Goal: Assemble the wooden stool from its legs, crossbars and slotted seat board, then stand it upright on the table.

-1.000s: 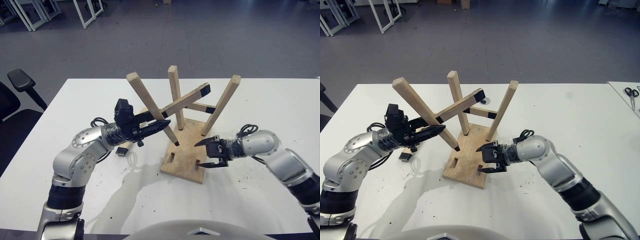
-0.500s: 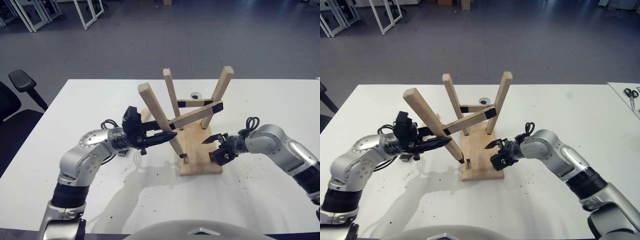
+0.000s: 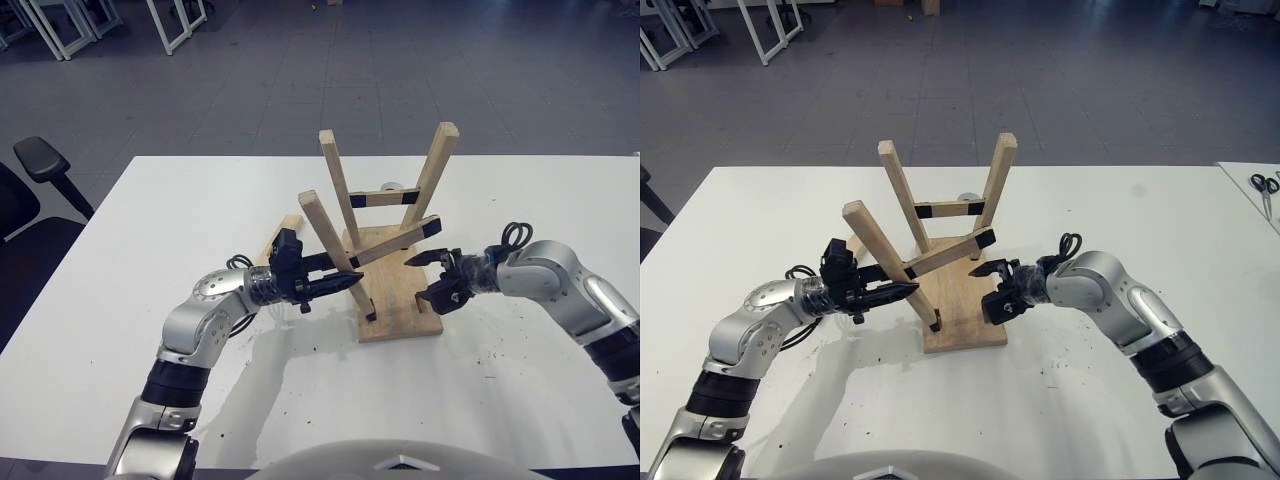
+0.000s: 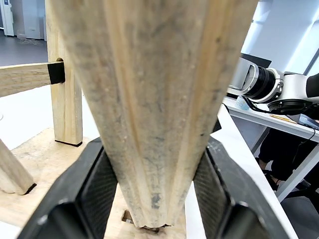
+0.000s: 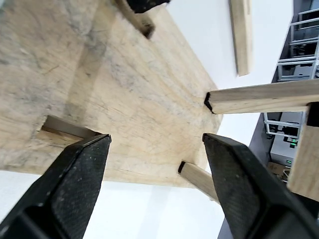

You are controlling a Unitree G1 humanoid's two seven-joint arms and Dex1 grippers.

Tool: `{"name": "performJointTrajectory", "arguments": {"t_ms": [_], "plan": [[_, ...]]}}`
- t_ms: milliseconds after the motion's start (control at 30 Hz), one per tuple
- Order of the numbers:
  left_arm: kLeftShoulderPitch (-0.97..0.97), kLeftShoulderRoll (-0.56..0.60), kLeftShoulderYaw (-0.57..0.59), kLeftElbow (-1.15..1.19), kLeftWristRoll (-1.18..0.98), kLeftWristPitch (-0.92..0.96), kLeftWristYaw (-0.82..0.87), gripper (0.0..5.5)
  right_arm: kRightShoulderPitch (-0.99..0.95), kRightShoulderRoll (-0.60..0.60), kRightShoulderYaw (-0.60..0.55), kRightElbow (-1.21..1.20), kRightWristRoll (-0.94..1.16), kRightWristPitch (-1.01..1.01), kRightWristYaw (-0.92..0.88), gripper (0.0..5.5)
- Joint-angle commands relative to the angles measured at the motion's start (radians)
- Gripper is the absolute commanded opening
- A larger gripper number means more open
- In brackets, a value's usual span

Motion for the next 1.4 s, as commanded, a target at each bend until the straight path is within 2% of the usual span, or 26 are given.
{"name": "performJointTrajectory", "arguments": {"t_ms": [33, 333, 533, 733, 933, 1033, 1133, 1267, 1400], "plan": [[-0.023, 0.019, 0.001, 0.049, 0.048, -0.033, -0.029, 2.04, 0.032, 0.0, -0.035, -0.047, 0.01, 0.026, -0.007, 3.39], [-0.009, 0.023, -0.063, 0.112, 0.121, -0.07, -0.077, 2.04, 0.099, -0.024, -0.068, -0.059, 0.001, 0.043, -0.005, 3.39], [-0.043, 0.107, -0.152, 0.108, 0.177, -0.017, -0.141, 2.04, 0.13, -0.025, -0.084, -0.035, -0.014, 0.053, -0.017, 3.39], [-0.114, 0.182, -0.263, 0.137, 0.354, -0.091, -0.119, 2.04, 0.201, -0.02, -0.053, 0.016, -0.009, 0.036, -0.01, 3.39], [-0.145, 0.21, -0.357, 0.085, 0.384, 0.093, -0.06, 2.04, 0.218, 0.009, -0.038, 0.036, -0.005, 0.053, -0.031, 3.39], [-0.134, 0.189, -0.385, 0.1, 0.431, 0.128, 0.042, 2.04, 0.237, 0.013, -0.047, 0.034, 0.009, 0.059, -0.045, 3.39], [-0.099, 0.188, -0.395, 0.108, 0.485, 0.078, 0.121, 2.04, 0.275, -0.011, -0.101, -0.007, 0.043, 0.073, -0.073, 3.39], [-0.062, 0.209, -0.406, 0.052, 0.504, 0.077, 0.178, 2.04, 0.399, -0.104, -0.277, -0.115, 0.114, 0.141, -0.098, 3.39], [-0.046, 0.25, -0.444, -0.004, 0.554, 0.063, 0.208, 2.04, 0.378, -0.08, -0.323, -0.111, 0.133, 0.208, -0.114, 3.39]]}}
